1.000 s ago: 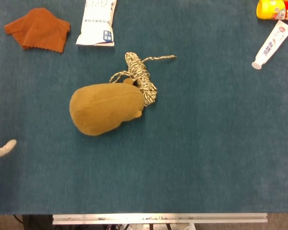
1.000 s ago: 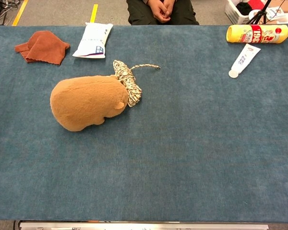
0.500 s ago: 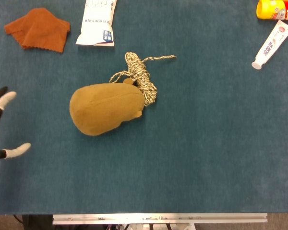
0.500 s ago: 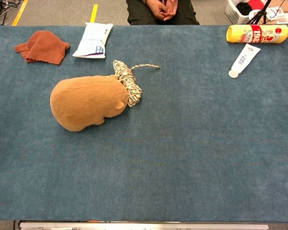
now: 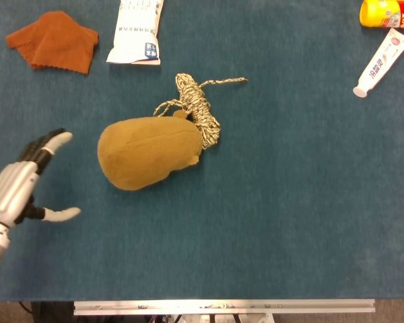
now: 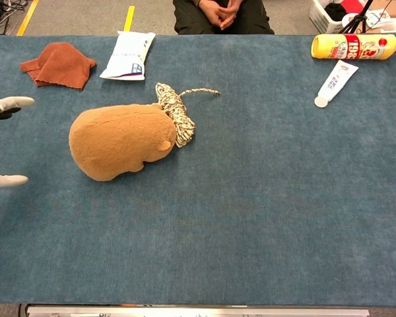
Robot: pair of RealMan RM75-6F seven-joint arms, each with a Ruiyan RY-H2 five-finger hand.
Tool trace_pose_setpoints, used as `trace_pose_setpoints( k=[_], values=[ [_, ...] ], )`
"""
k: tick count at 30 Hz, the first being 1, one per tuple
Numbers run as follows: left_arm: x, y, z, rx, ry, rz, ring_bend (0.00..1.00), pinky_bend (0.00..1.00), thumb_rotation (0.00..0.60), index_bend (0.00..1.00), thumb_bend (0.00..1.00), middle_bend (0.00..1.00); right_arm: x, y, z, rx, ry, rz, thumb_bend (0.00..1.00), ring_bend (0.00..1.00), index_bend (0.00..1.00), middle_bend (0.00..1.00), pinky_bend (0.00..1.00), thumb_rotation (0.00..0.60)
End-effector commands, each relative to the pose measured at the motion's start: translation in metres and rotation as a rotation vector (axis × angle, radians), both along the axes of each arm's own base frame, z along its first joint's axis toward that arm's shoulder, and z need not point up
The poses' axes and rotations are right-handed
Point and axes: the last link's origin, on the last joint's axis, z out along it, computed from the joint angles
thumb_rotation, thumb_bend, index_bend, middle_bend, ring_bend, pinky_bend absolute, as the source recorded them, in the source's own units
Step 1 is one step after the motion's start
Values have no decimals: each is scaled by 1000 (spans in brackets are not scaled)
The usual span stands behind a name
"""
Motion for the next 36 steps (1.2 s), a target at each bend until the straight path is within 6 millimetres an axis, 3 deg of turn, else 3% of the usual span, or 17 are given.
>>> trace_pose_setpoints(
  k=[1,14,27,36],
  values=[
    [4,3,-13,-60,-27,-3,0,13,521,1,44,0,-1,1,0,1,-5,-3,294,70,160,240,143,600],
    [6,19,-32,-38,-40,-1,0,0,505,0,44,0,-5,4,3,-1,-8,-18,294,69,159,263,143,600],
    [8,10,-57,-132,-62,26,0,0,508,0,44,0,-8,6,4,-4,-13,-27,294,70,159,264,143,600],
    [9,22,-39,-38,-94,23,0,0,518,0,44,0,-9,6,6,-12,-15,-32,294,69,160,265,143,600]
  ],
)
